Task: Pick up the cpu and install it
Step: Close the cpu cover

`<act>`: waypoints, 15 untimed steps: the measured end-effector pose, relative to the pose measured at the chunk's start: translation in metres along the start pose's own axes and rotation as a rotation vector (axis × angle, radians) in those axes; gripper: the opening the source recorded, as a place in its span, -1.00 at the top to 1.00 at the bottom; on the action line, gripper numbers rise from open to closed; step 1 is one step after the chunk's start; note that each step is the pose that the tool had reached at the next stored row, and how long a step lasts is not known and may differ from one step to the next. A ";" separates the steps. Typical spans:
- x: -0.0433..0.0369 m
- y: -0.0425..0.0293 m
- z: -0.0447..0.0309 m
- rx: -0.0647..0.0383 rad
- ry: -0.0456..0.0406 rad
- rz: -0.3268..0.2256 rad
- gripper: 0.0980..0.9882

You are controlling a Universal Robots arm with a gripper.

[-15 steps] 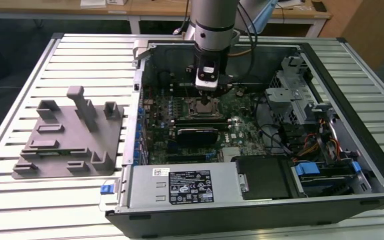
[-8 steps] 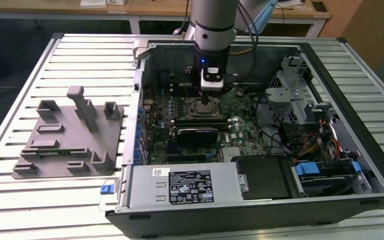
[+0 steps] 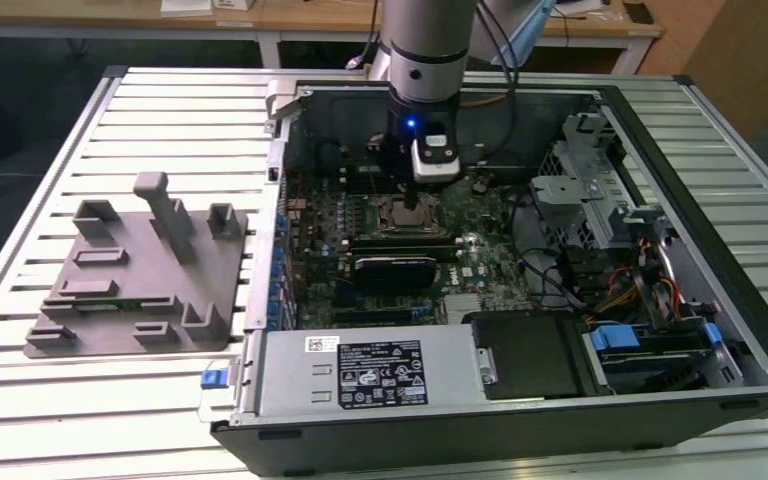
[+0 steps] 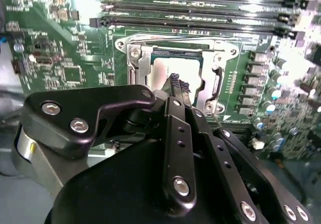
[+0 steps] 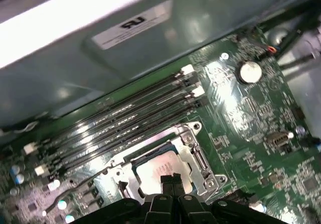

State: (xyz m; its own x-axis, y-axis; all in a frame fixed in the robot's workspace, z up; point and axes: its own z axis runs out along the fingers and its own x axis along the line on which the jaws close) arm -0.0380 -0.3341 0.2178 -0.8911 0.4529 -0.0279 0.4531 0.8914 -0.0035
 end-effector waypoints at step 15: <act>0.0000 0.0000 0.0008 -0.009 0.0001 -0.254 0.97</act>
State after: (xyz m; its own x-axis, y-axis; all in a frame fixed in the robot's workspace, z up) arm -0.0380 -0.3341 0.2170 -0.9763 0.2146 -0.0271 0.2147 0.9767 -0.0013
